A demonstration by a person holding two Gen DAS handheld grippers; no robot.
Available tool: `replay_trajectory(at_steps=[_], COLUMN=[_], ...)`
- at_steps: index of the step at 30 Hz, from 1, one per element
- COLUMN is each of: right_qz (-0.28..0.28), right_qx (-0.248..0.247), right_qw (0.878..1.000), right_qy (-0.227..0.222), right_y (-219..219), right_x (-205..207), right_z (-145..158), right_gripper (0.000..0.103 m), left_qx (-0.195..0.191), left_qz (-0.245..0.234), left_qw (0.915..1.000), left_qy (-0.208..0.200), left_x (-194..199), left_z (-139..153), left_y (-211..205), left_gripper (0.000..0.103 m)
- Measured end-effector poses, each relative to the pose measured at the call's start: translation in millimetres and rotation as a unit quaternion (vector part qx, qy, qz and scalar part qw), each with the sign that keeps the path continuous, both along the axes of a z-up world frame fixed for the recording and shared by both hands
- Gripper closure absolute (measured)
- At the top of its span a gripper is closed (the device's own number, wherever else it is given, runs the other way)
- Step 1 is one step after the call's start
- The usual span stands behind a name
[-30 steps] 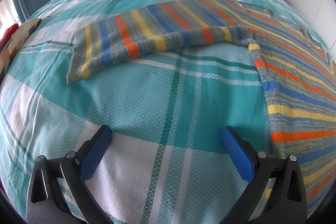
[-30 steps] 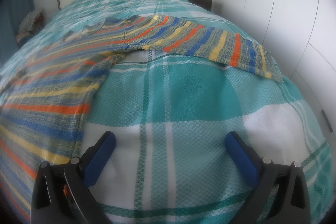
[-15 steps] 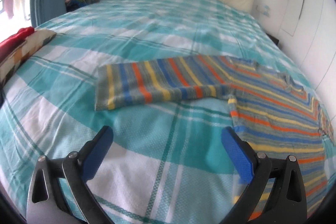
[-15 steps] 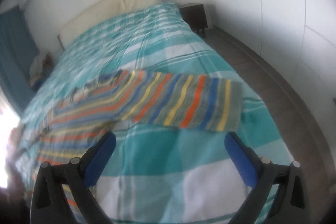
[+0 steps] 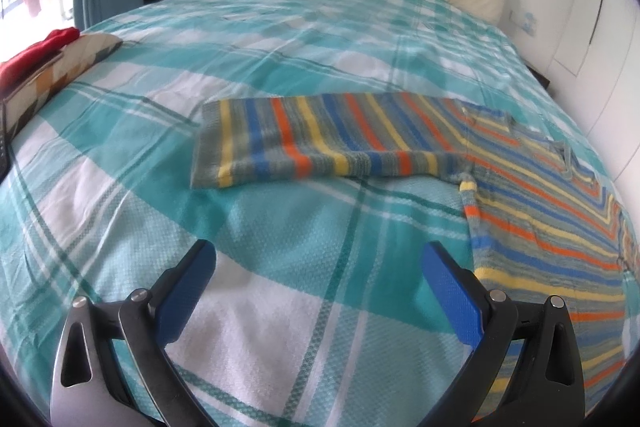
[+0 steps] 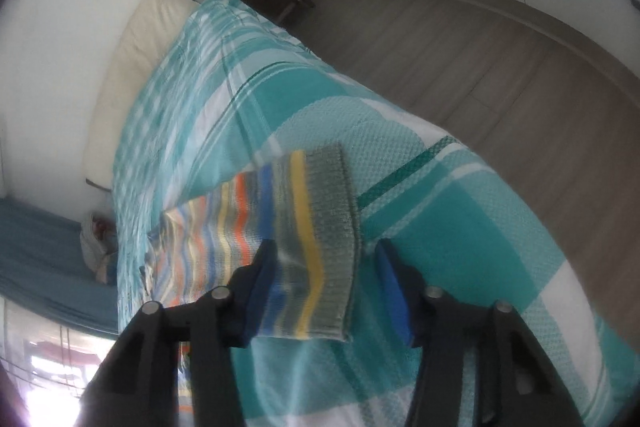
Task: Fold small clothes
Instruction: 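Grasp the unfolded sleeve cuff with the right gripper and fold it across the body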
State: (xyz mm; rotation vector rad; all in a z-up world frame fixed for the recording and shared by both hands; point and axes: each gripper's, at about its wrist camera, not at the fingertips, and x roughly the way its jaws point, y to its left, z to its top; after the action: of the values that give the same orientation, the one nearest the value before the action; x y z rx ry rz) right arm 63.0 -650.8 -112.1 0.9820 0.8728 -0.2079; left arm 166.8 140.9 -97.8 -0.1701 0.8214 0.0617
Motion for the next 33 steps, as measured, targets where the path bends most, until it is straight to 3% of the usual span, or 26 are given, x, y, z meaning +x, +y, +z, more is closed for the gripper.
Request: replay_trajectory(at_steps=[2, 3, 4, 5, 8, 10, 17, 20, 25, 27, 29, 30, 31, 33], right_qz=[0.013, 0.02, 0.023, 0.02, 0.006, 0.022, 0.162, 0.229, 0.292, 0.31, 0.335, 0.333, 0.323, 0.317], right_qx=[0.002, -0.006, -0.025, -0.037, -0.057, -0.083, -0.14, -0.142, -0.144, -0.118, -0.065, -0.05, -0.038, -0.034], right_qw=[1.0, 1.0, 0.998, 0.997, 0.998, 0.996, 0.969, 0.952, 0.934, 0.931, 0.932, 0.935, 0.939, 0.94], right_qy=[0.006, 0.021, 0.045, 0.058, 0.032, -0.006, -0.126, -0.145, -0.148, -0.153, -0.124, -0.113, -0.113, -0.119], right_y=[1.5, 3.1, 4.7, 4.8, 9.9, 25.5, 142.2, 210.1, 307.4, 332.6, 350.6, 354.7, 353.6, 348.7], right_x=[2.9, 5.1, 5.1, 3.7, 0.7, 5.1, 73.4, 116.4, 173.1, 187.2, 202.7, 204.6, 203.1, 196.7], right_z=[-1.8, -4.0, -4.2, -2.7, 20.1, 51.7, 162.9, 179.9, 164.1, 148.9, 127.3, 121.2, 116.1, 113.1], right_gripper=[0.058, 0.067, 0.09, 0.1, 0.1, 0.1, 0.1, 0.1, 0.1, 0.098, 0.079, 0.053, 0.042, 0.038], left_qx=[0.003, 0.004, 0.005, 0.006, 0.004, 0.0, -0.003, 0.004, -0.002, -0.003, -0.005, -0.006, -0.007, -0.011], left_qz=[-0.002, -0.003, -0.003, -0.003, -0.001, 0.0, -0.005, -0.009, -0.005, -0.004, -0.002, -0.001, 0.0, -0.001], left_qw=[1.0, 1.0, 0.9999, 0.9999, 0.9999, 0.9999, 0.9998, 0.9997, 0.9996, 0.9995, 0.9994, 0.9993, 0.9992, 0.9991], left_qy=[0.006, 0.008, 0.011, 0.013, 0.013, 0.011, 0.019, 0.023, 0.028, 0.031, 0.036, 0.038, 0.04, 0.041], left_x=[1.7, 2.7, 3.0, 3.5, 2.9, 1.7, 5.7, 4.7, 4.4, 4.6, 5.6, 6.0, 6.2, 6.5], left_z=[-2.8, -4.1, -5.3, -6.1, -5.7, -4.7, -6.5, -7.7, -9.2, -10.2, -11.9, -12.6, -12.9, -12.5], left_y=[-2.4, -3.3, -4.1, -4.6, -3.6, -2.0, -5.8, -8.1, -5.5, -4.3, -3.1, -2.6, -2.2, -1.6], left_gripper=[0.001, 0.001, 0.001, 0.001, 0.001, 0.001, 0.001, 0.001, 0.001, 0.001, 0.001, 0.001, 0.001, 0.001])
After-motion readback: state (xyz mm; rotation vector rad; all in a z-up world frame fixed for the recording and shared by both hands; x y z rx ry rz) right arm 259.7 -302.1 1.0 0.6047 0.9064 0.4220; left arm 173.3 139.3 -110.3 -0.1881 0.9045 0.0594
